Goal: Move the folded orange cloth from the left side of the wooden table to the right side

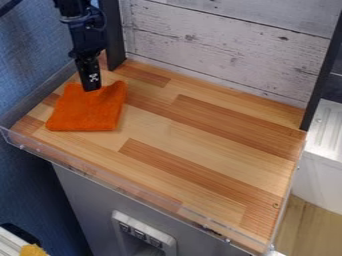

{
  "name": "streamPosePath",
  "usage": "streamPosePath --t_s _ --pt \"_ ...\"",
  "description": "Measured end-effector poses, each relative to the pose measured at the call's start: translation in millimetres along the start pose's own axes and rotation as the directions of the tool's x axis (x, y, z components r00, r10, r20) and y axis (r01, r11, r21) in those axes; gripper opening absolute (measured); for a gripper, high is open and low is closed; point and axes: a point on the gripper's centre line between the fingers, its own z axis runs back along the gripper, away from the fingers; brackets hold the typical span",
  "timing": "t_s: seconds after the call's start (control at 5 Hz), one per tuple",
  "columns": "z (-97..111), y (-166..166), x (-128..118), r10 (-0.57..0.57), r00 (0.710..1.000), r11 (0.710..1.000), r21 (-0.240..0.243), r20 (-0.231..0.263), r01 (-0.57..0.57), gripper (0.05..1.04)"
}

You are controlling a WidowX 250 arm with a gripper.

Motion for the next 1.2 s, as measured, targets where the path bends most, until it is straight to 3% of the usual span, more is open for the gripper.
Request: streamPosePath --t_s 0.2,0.8,1.0,1.2 --pt "-11.7 3.7 -3.0 0.006 1.0 1.0 0.0 -0.021 -0.006 0.066" --pt "-29.2 6.6 -6.2 0.039 0.997 0.999 0.025 -0.072 -0.037 0.059" --pt "-36.4 -8.4 5.5 0.105 0.99 0.994 0.029 -0.094 -0.103 0.059" --pt "-37.5 -23.1 30.0 0.197 0.977 0.979 0.07 -0.082 -0.192 0.059"
